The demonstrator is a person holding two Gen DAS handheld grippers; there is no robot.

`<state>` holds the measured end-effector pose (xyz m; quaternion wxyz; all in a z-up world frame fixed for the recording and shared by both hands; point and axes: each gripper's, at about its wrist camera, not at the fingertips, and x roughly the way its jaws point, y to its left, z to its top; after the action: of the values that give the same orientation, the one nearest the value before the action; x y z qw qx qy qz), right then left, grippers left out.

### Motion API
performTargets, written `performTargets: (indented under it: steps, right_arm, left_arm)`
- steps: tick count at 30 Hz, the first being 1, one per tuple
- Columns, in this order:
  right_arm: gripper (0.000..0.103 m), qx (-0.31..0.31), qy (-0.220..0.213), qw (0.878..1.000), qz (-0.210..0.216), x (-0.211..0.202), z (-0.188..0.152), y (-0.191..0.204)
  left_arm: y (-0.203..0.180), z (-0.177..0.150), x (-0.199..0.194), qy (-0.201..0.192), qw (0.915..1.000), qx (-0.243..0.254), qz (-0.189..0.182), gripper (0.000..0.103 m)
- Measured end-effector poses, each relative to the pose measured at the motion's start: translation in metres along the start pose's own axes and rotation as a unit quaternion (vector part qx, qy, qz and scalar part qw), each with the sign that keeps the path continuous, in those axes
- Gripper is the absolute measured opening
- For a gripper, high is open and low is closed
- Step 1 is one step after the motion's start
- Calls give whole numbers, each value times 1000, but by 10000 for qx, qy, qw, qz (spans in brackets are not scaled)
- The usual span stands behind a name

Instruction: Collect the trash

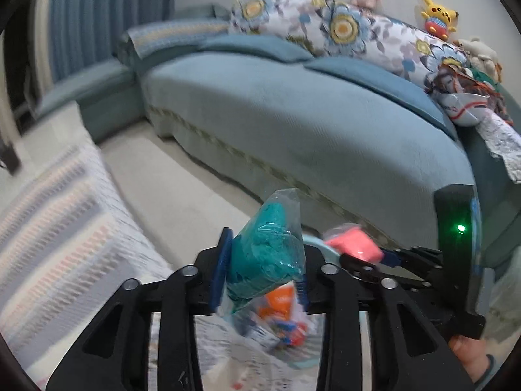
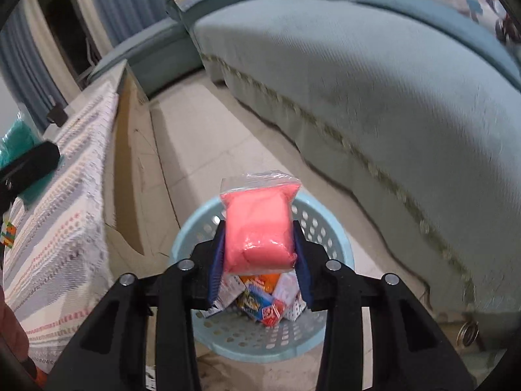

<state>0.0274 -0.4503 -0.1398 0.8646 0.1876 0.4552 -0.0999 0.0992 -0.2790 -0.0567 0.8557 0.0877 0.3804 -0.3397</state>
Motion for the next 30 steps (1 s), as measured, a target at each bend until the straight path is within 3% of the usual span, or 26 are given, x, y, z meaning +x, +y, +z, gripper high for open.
performTargets:
  steps: [1, 2, 4, 10, 14, 17, 22, 27, 30]
  right_arm:
    - [41, 28, 53, 10000, 10, 3, -1, -1]
    - [46, 50, 93, 9999, -5, 6, -3, -2]
    - [58, 75, 123, 9999, -94, 10, -6, -4]
    - [59, 176, -2, 9998, -16, -14, -9, 0]
    - [59, 108, -212, 9997, 34, -52, -16, 23]
    - [66, 151, -653, 9977, 34, -91, -29, 46]
    - [69, 149, -1580, 9857, -571, -141, -52, 81]
    - [77, -34, -2445, 9627, -1159, -165, -67, 113]
    - [79, -54, -2729, 9531, -1307, -169, -73, 124]
  left_arm:
    - [3, -3, 6, 58, 9999, -89, -27, 60]
    - [6, -5, 8, 64, 9999, -129, -26, 67]
    - [11, -11, 14, 155, 9995, -204, -159, 67]
    - [27, -22, -5, 179, 9988, -372, -257, 69]
    - [28, -28, -52, -158, 9992, -344, -123, 82]
    - [27, -42, -99, -539, 9977, -400, -6, 85]
    - [23, -66, -147, -1121, 9911, -428, 578, 87]
    - [23, -87, -164, -1568, 9798, -290, 1210, 92]
    - [38, -91, -165, -1619, 9781, -495, 1209, 93]
